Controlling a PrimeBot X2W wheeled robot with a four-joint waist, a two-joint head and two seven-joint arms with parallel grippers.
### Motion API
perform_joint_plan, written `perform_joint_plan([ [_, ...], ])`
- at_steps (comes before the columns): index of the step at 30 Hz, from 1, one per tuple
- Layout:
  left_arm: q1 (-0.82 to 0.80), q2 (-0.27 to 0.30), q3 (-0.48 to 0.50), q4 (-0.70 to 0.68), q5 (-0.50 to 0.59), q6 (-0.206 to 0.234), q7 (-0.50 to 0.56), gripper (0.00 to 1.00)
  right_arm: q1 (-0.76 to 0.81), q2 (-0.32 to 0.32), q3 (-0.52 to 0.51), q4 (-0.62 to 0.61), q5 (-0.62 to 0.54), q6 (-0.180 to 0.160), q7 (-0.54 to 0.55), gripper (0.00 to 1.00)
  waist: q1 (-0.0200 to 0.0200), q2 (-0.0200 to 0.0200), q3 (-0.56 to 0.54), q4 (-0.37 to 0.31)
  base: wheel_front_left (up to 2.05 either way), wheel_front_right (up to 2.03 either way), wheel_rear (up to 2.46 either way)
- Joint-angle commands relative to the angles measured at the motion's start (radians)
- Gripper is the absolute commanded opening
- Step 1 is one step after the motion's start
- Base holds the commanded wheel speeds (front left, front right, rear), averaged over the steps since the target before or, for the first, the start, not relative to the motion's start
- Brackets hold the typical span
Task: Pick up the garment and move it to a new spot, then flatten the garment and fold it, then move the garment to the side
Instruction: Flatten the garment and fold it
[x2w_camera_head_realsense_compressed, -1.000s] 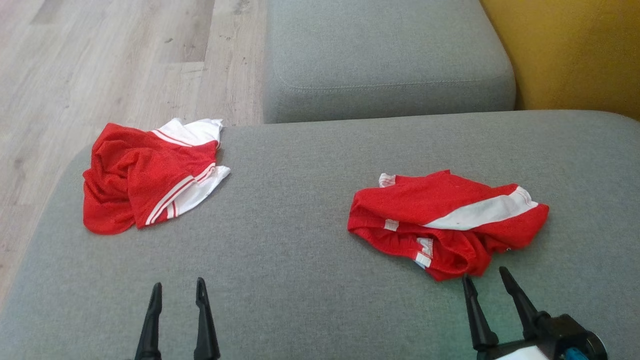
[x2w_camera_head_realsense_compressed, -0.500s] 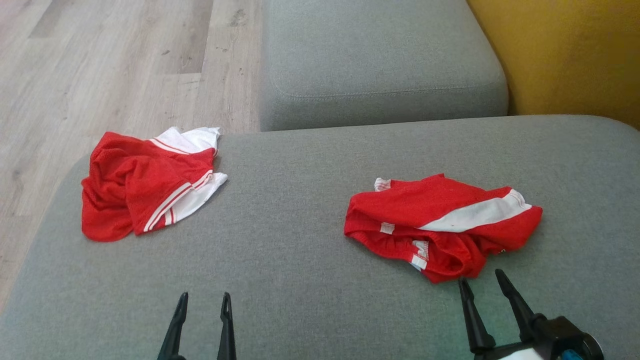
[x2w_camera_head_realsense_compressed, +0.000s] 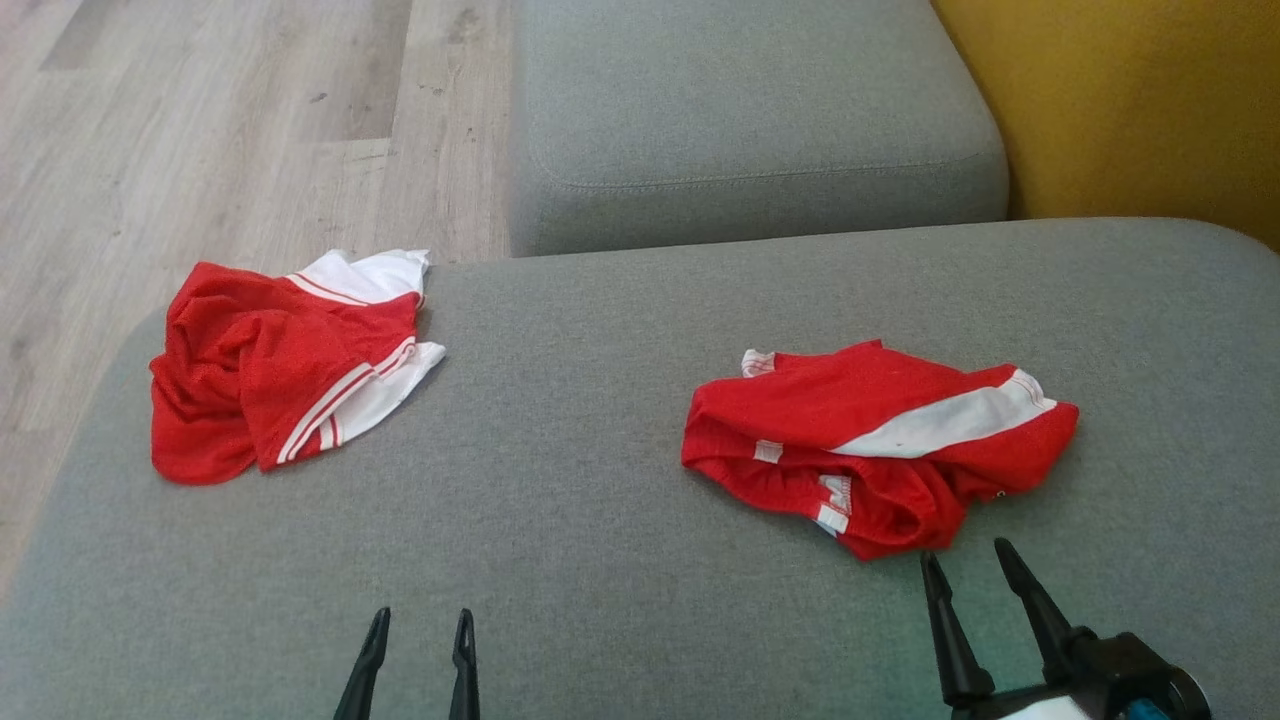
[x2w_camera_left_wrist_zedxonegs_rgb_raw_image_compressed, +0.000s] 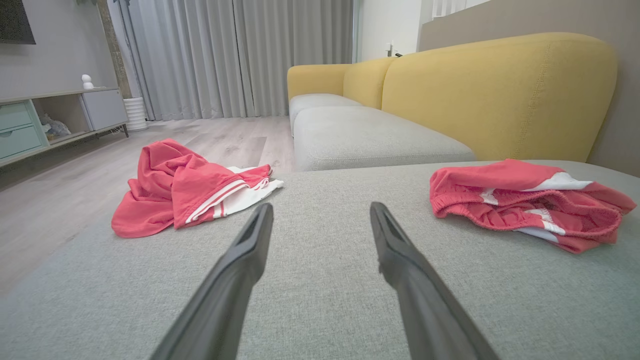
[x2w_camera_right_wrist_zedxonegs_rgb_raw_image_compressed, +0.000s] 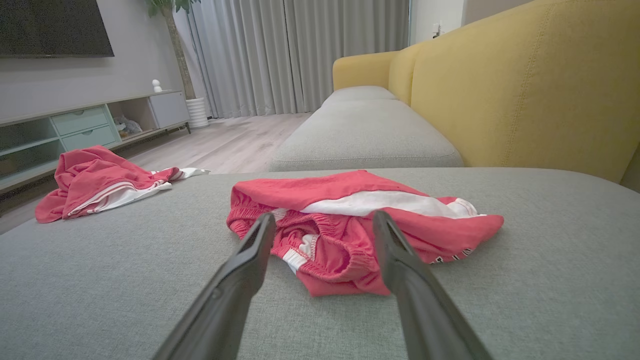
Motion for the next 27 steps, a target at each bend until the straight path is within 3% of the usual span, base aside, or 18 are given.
perform_joint_plan([
  [1,-0.037,-0.007,0.022,-0.025,0.011,-0.001,-0.01,1.0,-0.027,-0.005,0.017,-0.034,0.002,0.008,-0.004,1.0,0.0,0.0,0.001,-0.001,0.0,0.0,0.0],
  [11,-0.085,-0.007,-0.048,0.039,0.048,-0.039,-0.01,1.0,-0.038,-0.005,-0.004,-0.046,0.006,0.008,-0.004,1.0,0.0,0.0,0.031,-0.048,0.0,0.0,0.0],
  [19,-0.267,-0.007,-0.186,0.189,0.053,-0.086,-0.01,1.0,-0.086,-0.005,0.023,-0.076,0.006,0.008,-0.004,1.0,0.0,0.0,0.114,-0.185,0.0,0.0,0.0],
  [27,-0.522,-0.002,-0.272,0.43,0.135,-0.111,-0.01,1.0,-0.143,-0.005,0.044,-0.109,0.024,0.008,-0.004,1.0,0.0,0.0,0.232,-0.323,0.0,0.0,0.0],
])
